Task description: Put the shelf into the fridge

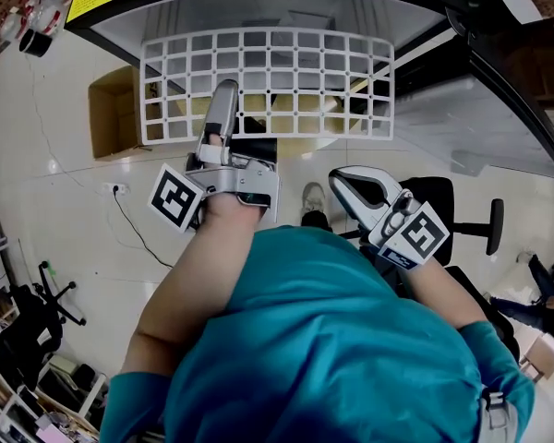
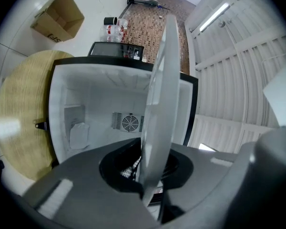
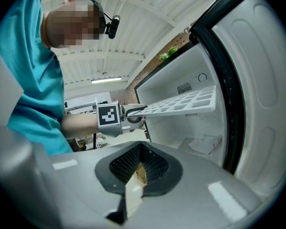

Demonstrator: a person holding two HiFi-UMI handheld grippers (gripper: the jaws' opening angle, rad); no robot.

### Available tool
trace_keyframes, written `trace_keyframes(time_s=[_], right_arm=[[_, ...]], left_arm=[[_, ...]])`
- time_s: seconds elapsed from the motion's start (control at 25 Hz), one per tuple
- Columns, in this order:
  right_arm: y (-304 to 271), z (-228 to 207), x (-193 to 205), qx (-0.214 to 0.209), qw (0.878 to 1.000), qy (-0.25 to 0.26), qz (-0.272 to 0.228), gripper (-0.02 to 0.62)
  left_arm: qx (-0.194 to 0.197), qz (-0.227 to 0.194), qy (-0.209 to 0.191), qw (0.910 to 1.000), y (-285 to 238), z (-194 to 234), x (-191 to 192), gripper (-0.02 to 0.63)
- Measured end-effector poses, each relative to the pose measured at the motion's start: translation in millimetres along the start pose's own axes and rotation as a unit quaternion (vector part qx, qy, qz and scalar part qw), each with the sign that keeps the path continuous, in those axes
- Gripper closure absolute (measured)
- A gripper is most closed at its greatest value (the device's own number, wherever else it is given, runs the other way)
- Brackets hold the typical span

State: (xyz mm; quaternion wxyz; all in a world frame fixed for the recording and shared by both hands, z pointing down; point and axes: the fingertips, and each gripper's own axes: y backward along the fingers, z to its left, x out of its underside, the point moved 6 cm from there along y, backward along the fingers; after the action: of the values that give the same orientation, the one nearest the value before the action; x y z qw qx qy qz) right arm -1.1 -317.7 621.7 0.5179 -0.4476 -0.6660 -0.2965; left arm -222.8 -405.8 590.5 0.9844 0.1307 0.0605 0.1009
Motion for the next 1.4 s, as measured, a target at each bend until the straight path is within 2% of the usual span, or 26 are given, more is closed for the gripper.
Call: trace_keyframes(time_s=[0.08, 0.16, 0.28, 0.4, 0.6, 0.8, 1.0, 1.16, 1.4], right_arm=[[4.1, -1.0, 2.5, 0.005, 1.000, -0.009, 0.016, 0.594], [5.5, -3.7, -0.6, 0.006, 1.000, -0.003, 0.000, 0.594], [10.6, -7.1, 3.2, 0.013, 1.000, -0.014, 0.015, 0.594], [8.8, -8.0, -0.9, 0.008, 1.000, -0.005, -0.003, 0.594], [11.1, -7.4, 0.5, 0.012, 1.000, -0.015, 0.014, 0.594], [11.4, -10.0, -2.6, 0.010, 1.000, -0.002, -0.016, 0.594], [17.1, -6.7, 6.8, 0.017, 0.999, -0.023, 0.026, 0.594], [11.0, -8.5, -0.2, 0.009, 1.000, -0.002, -0.015, 0.594], [8.0, -9.8, -1.7, 0.008, 1.000, -0.003, -0.015, 0.594]], left_arm=[[-0.004, 0.006, -0.005, 1.0000, -0.9, 4.3, 4.4, 0.565], [-0.005, 0.009, -0.011, 0.9999, -2.3, 5.5, 4.1, 0.566], [-0.007, 0.010, -0.013, 0.9998, -3.2, 6.7, 4.7, 0.565], [-0.016, 0.017, -0.020, 0.9995, -6.0, 7.0, 5.0, 0.566], [-0.036, 0.024, -0.024, 0.9988, -23.0, 2.2, 6.0, 0.584], [-0.042, 0.020, -0.026, 0.9986, -36.8, 3.6, 0.6, 0.584], [-0.045, 0.018, -0.034, 0.9982, -48.4, 5.1, -3.6, 0.583], [-0.056, 0.018, -0.045, 0.9972, -57.7, 8.1, -5.5, 0.583], [-0.074, 0.016, -0.059, 0.9954, -78.8, 6.4, -12.1, 0.583]])
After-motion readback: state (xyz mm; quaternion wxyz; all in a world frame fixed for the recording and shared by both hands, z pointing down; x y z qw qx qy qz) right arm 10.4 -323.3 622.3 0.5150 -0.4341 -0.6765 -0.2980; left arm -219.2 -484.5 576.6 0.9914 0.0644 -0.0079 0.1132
